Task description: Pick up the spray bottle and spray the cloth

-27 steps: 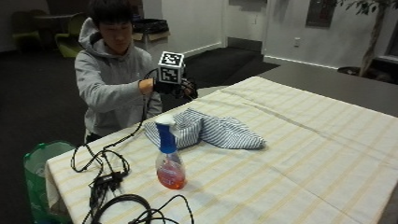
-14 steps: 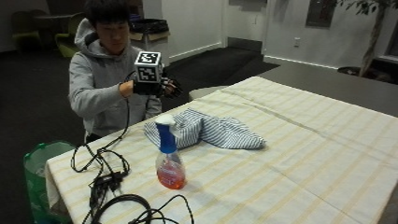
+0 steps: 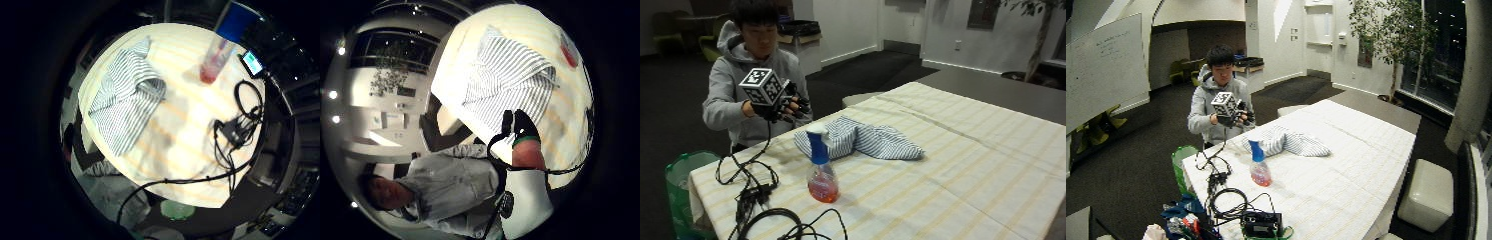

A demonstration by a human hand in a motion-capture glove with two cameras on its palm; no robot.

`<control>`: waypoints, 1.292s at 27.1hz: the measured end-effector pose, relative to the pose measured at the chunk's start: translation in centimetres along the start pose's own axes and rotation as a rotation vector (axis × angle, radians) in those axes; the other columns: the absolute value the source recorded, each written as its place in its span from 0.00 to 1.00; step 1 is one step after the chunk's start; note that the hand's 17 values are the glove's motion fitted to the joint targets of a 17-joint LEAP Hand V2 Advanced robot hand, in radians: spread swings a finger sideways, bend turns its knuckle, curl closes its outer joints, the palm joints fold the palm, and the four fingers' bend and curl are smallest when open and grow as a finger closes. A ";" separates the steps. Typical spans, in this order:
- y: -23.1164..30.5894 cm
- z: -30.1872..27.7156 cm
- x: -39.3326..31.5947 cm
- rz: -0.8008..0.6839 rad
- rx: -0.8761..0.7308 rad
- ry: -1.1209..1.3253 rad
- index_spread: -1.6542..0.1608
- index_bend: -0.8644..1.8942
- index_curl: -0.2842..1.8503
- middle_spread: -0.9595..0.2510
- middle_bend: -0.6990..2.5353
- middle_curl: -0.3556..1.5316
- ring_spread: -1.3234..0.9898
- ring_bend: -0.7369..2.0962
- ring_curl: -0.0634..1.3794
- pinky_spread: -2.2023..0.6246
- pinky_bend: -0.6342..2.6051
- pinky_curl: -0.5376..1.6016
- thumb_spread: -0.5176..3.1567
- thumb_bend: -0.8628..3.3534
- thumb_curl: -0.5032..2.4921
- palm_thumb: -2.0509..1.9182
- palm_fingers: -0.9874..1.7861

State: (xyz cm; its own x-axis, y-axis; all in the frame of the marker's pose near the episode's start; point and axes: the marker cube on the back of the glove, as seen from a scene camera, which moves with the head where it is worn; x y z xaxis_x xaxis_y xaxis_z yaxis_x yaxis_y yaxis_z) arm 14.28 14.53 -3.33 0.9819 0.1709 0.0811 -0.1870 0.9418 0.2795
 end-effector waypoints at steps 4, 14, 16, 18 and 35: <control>-0.8 -0.6 2.5 0.078 0.097 -0.120 0.71 0.35 0.25 0.73 0.29 0.35 0.58 0.33 0.21 0.86 0.30 0.40 0.39 0.23 0.31 0.72 0.45; -5.0 -0.8 8.9 0.238 0.314 -0.380 0.73 0.32 0.20 0.80 0.28 0.36 0.59 0.36 0.23 0.87 0.35 0.43 0.39 0.21 0.32 0.72 0.36; -5.9 -0.5 9.8 0.257 0.350 -0.425 0.73 0.33 0.20 0.81 0.28 0.36 0.59 0.37 0.24 0.87 0.36 0.43 0.38 0.20 0.32 0.72 0.36; -7.0 -0.2 10.8 0.276 0.420 -0.478 0.73 0.33 0.19 0.81 0.28 0.36 0.60 0.37 0.24 0.87 0.36 0.43 0.38 0.20 0.32 0.72 0.35; -17.3 2.3 14.3 0.446 0.746 -0.804 0.73 0.36 0.20 0.83 0.30 0.37 0.59 0.42 0.25 0.85 0.36 0.42 0.37 0.20 0.32 0.73 0.41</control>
State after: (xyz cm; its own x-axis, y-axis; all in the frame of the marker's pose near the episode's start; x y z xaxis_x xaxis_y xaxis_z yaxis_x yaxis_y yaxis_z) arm 31.51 0.02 -4.80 0.5753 -0.0403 0.8169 -0.7409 0.3974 0.5414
